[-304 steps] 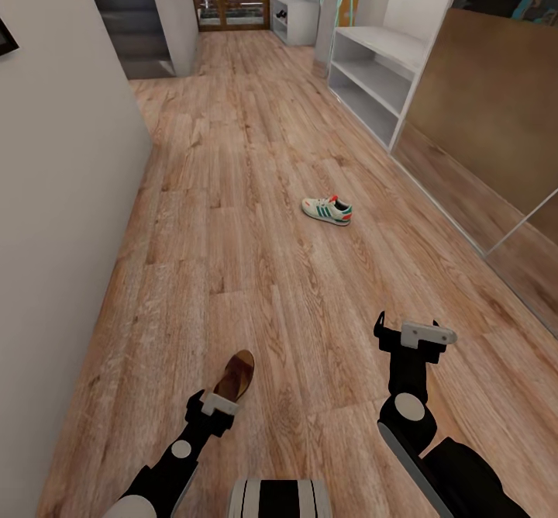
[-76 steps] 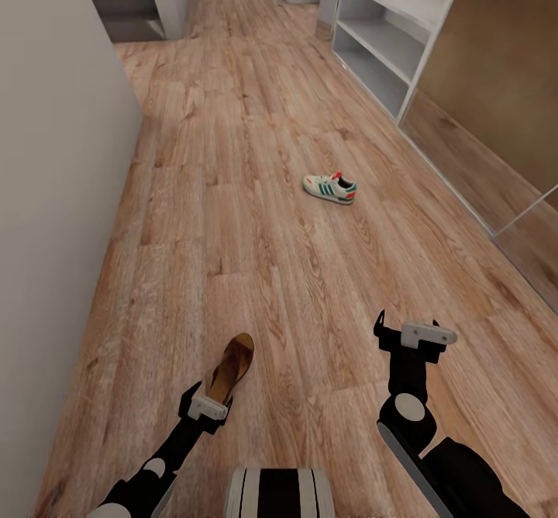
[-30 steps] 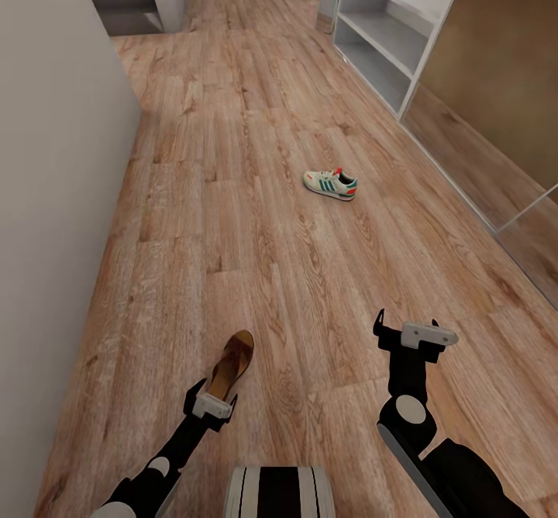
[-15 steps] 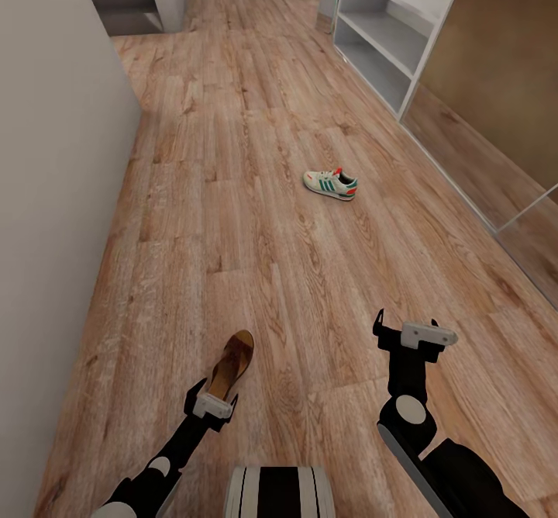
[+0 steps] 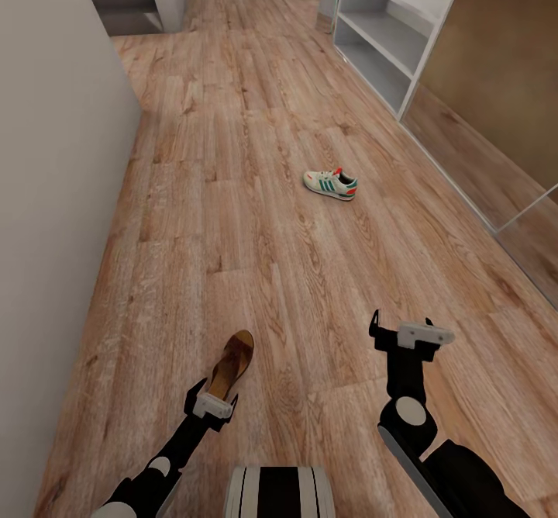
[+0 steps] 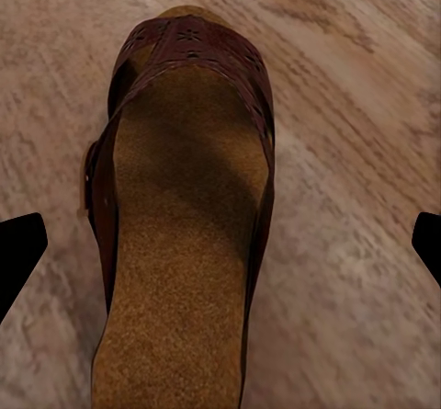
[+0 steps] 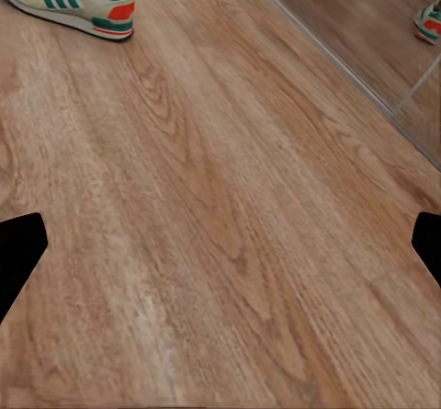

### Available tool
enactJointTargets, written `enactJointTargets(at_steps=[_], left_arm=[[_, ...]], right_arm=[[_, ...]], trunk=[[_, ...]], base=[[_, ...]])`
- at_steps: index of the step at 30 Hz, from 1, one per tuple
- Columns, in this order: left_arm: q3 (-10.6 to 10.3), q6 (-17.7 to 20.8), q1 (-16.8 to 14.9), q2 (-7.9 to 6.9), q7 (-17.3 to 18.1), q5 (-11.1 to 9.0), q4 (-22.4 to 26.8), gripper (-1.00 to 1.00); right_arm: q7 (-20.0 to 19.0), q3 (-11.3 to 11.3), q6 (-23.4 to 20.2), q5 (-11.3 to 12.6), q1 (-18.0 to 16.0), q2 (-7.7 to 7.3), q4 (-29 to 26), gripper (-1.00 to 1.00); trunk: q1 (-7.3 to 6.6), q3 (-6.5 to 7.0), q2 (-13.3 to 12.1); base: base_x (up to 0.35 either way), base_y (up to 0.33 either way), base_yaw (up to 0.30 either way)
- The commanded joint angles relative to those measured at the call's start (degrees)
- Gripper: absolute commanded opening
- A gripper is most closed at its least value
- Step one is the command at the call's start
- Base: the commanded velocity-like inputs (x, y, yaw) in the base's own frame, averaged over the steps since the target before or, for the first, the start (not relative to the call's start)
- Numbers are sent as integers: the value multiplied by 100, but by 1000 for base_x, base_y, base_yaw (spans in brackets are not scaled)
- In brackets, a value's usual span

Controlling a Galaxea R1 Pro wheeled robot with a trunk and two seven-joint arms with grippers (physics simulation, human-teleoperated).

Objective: Pick up the two gym shoes and the two sandals from the corridor floor and place them onto the hallstand (shoe rack) in the corridor, making sure they are on the rack and not on the floor. Arrange them so the two gym shoes are next to each other and the two sandals are next to each other.

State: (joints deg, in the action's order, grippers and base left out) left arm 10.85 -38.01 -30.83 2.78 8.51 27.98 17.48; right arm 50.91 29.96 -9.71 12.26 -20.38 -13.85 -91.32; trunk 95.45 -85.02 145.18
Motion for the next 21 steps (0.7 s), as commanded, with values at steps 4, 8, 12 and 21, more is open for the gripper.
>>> enactJointTargets(at_steps=[4, 8, 12, 21], left_arm=[[49, -13, -2, 4, 46, 14, 1, 100], [49, -13, -2, 4, 46, 14, 1, 100], [49, -13, -2, 4, 48, 14, 1, 100], [49, -13, -2, 4, 53, 14, 1, 100]], right_arm=[[-142, 31, -52, -2, -4, -15, -9, 100], [-311, 33, -52, -33, -3, -20, -9, 100], [-485, 30, -55, -62, -2, -29, -9, 100], [-678, 31, -69, -84, -1, -41, -9, 100]], trunk=[[-1, -3, 2], [-1, -3, 2], [-1, -3, 2], [-1, -3, 2]], base=[[0, 0, 0], [0, 0, 0], [0, 0, 0], [0, 0, 0]])
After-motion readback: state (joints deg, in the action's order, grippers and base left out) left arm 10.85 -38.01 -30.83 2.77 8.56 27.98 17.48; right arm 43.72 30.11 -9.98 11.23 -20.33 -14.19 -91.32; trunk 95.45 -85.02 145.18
